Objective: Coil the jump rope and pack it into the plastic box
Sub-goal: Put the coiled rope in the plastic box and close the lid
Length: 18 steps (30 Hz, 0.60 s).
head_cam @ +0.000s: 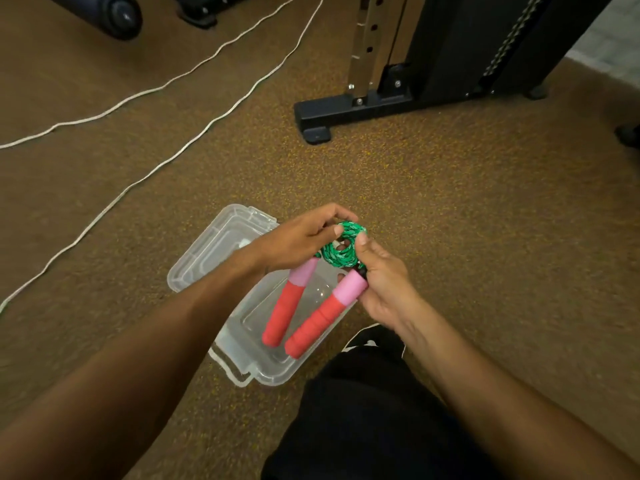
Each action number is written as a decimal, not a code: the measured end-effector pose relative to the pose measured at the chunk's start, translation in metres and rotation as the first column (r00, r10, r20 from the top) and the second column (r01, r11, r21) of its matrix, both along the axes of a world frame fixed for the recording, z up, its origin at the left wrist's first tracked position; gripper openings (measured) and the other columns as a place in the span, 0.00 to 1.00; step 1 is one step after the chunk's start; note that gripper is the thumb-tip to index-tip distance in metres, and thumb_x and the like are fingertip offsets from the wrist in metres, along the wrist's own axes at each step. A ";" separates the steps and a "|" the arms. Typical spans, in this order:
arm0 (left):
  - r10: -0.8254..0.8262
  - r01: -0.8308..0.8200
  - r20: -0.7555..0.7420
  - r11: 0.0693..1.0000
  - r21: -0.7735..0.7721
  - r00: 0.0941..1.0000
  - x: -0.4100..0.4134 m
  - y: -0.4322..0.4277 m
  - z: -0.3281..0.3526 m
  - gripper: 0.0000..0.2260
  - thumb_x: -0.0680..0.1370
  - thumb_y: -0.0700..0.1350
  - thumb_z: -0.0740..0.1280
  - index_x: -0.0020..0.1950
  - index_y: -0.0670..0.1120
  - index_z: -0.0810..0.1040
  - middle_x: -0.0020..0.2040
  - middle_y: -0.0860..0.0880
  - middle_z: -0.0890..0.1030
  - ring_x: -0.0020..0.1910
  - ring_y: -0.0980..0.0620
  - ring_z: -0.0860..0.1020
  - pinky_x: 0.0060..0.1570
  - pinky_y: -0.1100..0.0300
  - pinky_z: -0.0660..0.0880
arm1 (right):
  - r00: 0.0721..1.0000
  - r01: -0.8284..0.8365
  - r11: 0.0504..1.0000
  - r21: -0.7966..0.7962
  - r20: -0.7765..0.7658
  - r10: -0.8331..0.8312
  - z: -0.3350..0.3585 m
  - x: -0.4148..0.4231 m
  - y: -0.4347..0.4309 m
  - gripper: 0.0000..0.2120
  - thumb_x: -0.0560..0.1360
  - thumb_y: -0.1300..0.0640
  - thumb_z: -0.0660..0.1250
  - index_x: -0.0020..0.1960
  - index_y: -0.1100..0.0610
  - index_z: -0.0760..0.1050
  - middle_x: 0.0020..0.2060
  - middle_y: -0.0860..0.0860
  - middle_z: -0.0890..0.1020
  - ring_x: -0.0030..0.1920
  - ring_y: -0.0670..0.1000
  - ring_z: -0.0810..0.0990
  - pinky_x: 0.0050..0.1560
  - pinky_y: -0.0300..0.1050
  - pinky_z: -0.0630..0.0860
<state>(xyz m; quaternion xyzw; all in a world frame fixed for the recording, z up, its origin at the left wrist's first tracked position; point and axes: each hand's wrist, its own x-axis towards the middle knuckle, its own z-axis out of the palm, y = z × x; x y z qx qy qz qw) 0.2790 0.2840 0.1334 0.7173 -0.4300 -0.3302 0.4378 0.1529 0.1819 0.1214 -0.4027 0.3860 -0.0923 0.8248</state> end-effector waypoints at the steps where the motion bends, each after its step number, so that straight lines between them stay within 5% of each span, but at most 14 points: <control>1: -0.001 0.001 0.003 1.000 0.025 1.000 0.004 0.006 -0.007 0.16 0.81 0.47 0.59 0.67 0.44 0.73 0.55 0.38 0.80 0.56 0.38 0.78 0.57 0.38 0.75 | 1.000 -0.015 1.000 0.015 -0.014 0.015 -0.007 0.004 0.007 0.07 0.82 0.58 0.61 0.52 0.59 0.77 0.43 0.55 0.85 0.43 0.53 0.83 0.54 0.51 0.79; 6: -0.009 0.015 -0.045 0.991 0.133 0.999 0.014 0.025 -0.046 0.15 0.82 0.46 0.59 0.67 0.45 0.73 0.54 0.41 0.81 0.54 0.45 0.80 0.58 0.41 0.76 | 0.990 -0.063 0.996 0.055 -0.120 0.070 -0.041 0.015 0.024 0.09 0.83 0.57 0.60 0.55 0.60 0.77 0.50 0.58 0.84 0.51 0.57 0.82 0.64 0.56 0.76; 13: -0.015 0.026 -0.044 0.970 0.243 0.999 0.026 0.034 -0.092 0.12 0.83 0.41 0.59 0.66 0.46 0.73 0.56 0.44 0.81 0.57 0.44 0.79 0.58 0.49 0.77 | 0.922 -0.160 0.986 0.038 -0.352 0.163 -0.074 0.033 0.030 0.13 0.83 0.54 0.60 0.57 0.63 0.78 0.48 0.58 0.85 0.50 0.55 0.84 0.57 0.53 0.79; 16: -0.043 0.029 0.041 0.955 0.297 0.998 0.027 0.033 -0.104 0.13 0.83 0.40 0.59 0.67 0.47 0.72 0.51 0.51 0.81 0.49 0.49 0.79 0.52 0.56 0.75 | 0.837 -0.238 0.971 0.015 -0.504 0.213 -0.083 0.046 0.031 0.12 0.82 0.51 0.63 0.48 0.59 0.77 0.50 0.60 0.84 0.53 0.61 0.83 0.59 0.61 0.79; 18: -0.031 -0.016 0.139 0.945 0.327 0.990 0.022 0.029 -0.113 0.13 0.83 0.40 0.61 0.67 0.47 0.72 0.53 0.47 0.82 0.50 0.47 0.79 0.51 0.54 0.75 | 0.786 -0.274 0.962 0.016 -0.573 0.233 -0.088 0.054 0.029 0.13 0.82 0.50 0.62 0.52 0.60 0.75 0.49 0.60 0.83 0.51 0.61 0.82 0.57 0.62 0.79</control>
